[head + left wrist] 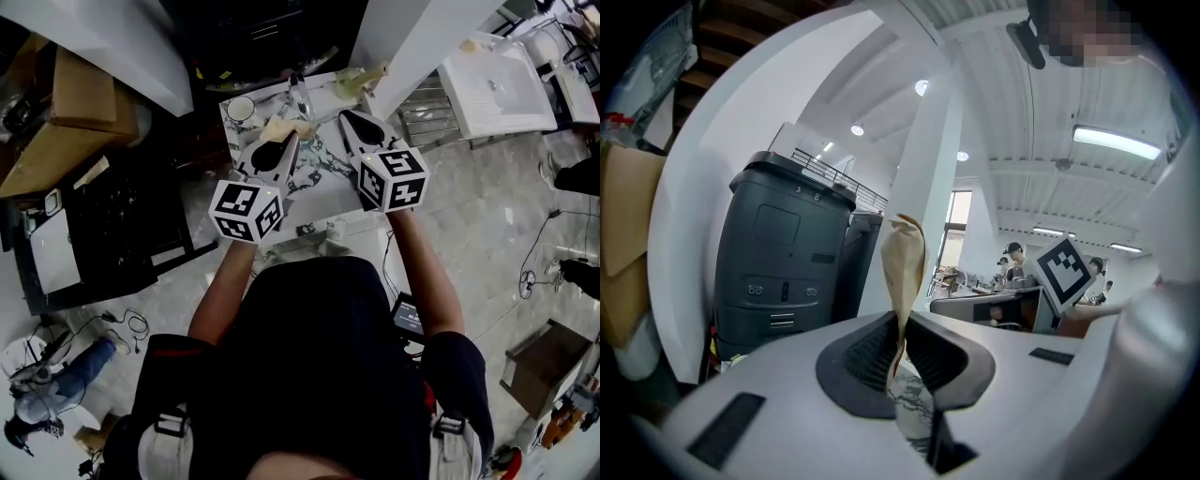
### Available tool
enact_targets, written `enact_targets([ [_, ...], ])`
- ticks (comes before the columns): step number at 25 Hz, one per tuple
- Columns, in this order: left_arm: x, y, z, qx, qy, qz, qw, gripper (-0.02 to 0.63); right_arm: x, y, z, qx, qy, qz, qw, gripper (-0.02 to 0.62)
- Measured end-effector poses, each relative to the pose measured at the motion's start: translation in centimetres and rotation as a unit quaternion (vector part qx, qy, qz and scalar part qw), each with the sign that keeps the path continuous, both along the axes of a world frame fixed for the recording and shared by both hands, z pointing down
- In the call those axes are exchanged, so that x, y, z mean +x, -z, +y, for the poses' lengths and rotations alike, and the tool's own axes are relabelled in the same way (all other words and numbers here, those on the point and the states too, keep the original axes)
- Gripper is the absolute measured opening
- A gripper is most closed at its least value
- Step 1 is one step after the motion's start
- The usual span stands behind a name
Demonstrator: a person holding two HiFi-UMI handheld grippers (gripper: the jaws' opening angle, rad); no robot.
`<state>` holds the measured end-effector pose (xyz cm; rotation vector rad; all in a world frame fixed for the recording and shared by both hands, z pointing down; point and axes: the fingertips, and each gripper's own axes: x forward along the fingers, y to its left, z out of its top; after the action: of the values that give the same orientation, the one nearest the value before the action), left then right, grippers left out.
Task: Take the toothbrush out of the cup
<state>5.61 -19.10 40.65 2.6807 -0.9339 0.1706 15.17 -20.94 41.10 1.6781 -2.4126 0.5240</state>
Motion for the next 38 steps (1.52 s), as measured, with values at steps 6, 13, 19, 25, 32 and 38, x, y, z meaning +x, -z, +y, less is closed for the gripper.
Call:
enact_targets([
  [6, 2.7, -1.6, -0.9, -0.014, 0.012, -0.003, 0.9998, 0.037, 3.2, -1.8, -1.0, -0.019, 0.005, 0.004, 1.0, 0.034],
  [13, 5.4, -3.3, -1.5, -0.029, 0.027, -0.009, 0.9992, 0.037, 5.7, -3.4, -2.3, -0.032, 0.023, -0.014, 0.999, 0.034],
  [19, 7.4, -5.0, -2.2, -0.041, 0.036, -0.015, 0.9984, 0.037, 7.4, -4.7, -3.4, -0.043, 0.032, -0.012, 0.998, 0.035],
  [25, 9.0, -6.7, -3.0, -0.058, 0.043, -0.015, 0.9973, 0.037, 9.2, -6.9, -4.7, -0.066, 0.021, -0.017, 0.997, 0.035],
  [32, 10.5, -8.5, -4.2, -0.073, 0.054, -0.022, 0.9956, 0.037, 10.8, -9.1, -6.3, -0.089, 0.02, -0.023, 0.996, 0.035],
  [38, 10.9, -9.5, -5.3, -0.082, 0.059, -0.033, 0.9943, 0.037, 11.5, -11.1, -8.0, -0.105, 0.023, -0.021, 0.994, 0.037],
])
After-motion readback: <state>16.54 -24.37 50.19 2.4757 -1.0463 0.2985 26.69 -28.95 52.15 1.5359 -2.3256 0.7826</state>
